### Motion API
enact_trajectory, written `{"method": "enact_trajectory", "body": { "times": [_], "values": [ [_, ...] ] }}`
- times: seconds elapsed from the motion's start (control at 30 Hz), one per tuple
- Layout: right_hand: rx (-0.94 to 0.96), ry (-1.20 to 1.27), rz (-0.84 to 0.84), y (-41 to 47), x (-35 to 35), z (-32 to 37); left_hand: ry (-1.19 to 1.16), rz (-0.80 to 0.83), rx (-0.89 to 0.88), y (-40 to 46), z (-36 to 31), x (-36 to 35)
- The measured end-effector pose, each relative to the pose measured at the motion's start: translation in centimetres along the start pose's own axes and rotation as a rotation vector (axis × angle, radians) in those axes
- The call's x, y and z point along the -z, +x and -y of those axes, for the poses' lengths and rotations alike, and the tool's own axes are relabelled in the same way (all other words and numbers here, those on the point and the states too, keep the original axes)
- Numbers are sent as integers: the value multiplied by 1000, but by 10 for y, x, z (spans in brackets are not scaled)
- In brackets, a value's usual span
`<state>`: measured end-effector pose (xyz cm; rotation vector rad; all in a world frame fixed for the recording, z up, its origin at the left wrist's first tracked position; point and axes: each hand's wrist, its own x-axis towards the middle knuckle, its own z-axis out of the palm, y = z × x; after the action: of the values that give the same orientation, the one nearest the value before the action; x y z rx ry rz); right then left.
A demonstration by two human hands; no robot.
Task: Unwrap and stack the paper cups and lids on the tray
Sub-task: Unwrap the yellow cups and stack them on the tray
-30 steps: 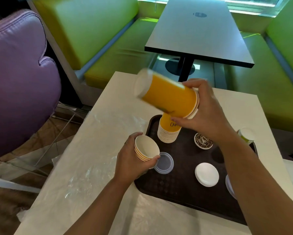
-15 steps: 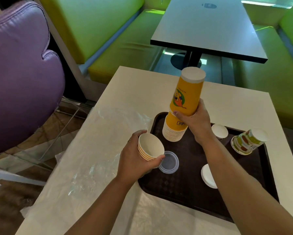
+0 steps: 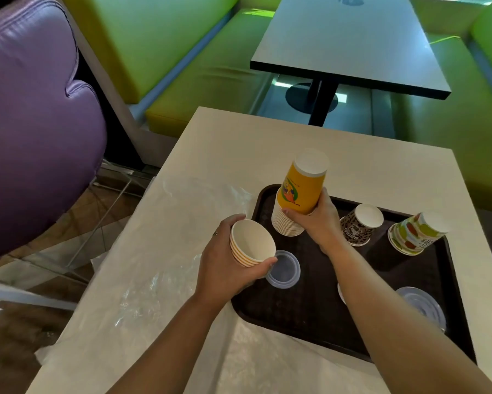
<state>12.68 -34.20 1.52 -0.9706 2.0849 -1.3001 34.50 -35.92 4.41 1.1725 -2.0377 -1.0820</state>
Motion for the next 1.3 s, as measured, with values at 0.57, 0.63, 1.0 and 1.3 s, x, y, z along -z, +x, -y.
{"method": "enact_trajectory", "body": {
  "times": [0.57, 0.63, 1.0, 1.3],
  "values": [
    [301, -277, 583, -82, -12, 65, -17, -87, -101, -7, 2, -2],
    [306, -274, 555, -83, -13, 65, 3, -95, -114, -8, 2, -2],
    [296, -265, 464, -85, 2, 72, 52, -21, -88, -10, 5, -4],
    [521, -740, 651, -80, 32, 98, 69, 35, -123, -13, 1, -7]
  ]
}}
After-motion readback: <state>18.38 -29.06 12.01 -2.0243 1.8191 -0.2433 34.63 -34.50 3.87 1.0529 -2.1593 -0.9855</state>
